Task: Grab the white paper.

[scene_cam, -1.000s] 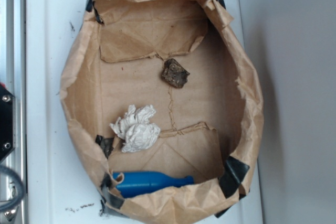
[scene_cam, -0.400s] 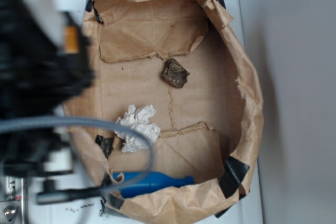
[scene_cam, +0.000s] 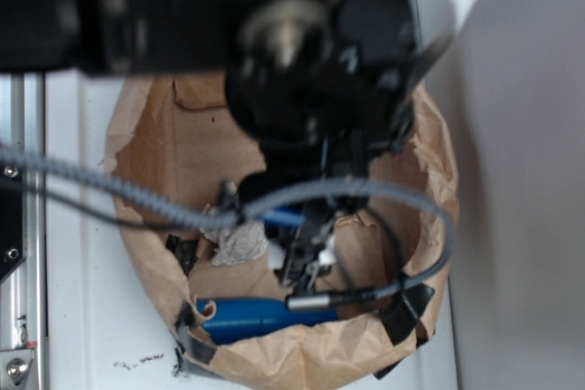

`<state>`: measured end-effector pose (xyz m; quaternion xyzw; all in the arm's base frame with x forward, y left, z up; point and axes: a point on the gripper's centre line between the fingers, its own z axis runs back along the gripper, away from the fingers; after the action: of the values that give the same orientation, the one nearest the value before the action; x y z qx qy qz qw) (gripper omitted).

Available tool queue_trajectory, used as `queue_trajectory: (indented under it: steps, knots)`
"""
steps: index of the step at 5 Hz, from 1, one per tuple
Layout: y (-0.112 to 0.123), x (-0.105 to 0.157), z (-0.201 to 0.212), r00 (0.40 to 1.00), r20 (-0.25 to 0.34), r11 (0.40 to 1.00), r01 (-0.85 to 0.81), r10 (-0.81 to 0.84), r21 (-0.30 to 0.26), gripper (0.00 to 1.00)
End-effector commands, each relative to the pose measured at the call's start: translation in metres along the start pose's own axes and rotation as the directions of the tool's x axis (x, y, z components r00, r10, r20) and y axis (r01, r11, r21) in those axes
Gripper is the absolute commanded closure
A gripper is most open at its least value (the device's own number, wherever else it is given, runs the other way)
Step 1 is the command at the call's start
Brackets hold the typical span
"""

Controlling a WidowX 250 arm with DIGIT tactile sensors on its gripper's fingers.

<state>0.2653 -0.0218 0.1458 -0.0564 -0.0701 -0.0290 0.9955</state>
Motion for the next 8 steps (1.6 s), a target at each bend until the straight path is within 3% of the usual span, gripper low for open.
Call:
queue_trajectory:
  steps: [1,2,3,4,5,6,7,8]
  knots:
    - [0.001,-0.008,-0.028,0.996,-0.065,0.995,0.063,-0.058,0.080,0.00]
    - [0.004,-0.015,-0.057,0.983,-0.149,0.989,0.121,-0.108,0.080,0.00]
    - [-0.005,-0.044,-0.083,0.888,-0.364,0.960,0.261,-0.280,-0.102,0.00]
    - [-0.012,-0.050,-0.104,0.850,-0.382,0.932,0.332,-0.364,-0.147,0.02]
    - [-0.015,-0.053,-0.102,0.880,-0.341,0.944,0.304,-0.329,-0.126,1.00]
    - [-0.012,-0.045,-0.086,0.912,-0.271,0.951,0.290,-0.309,-0.109,1.00]
    - [-0.001,-0.028,-0.037,0.961,-0.129,0.966,0.229,-0.245,-0.121,1.00]
    - [0.028,-0.013,0.012,0.989,0.042,0.987,0.144,-0.141,-0.066,1.00]
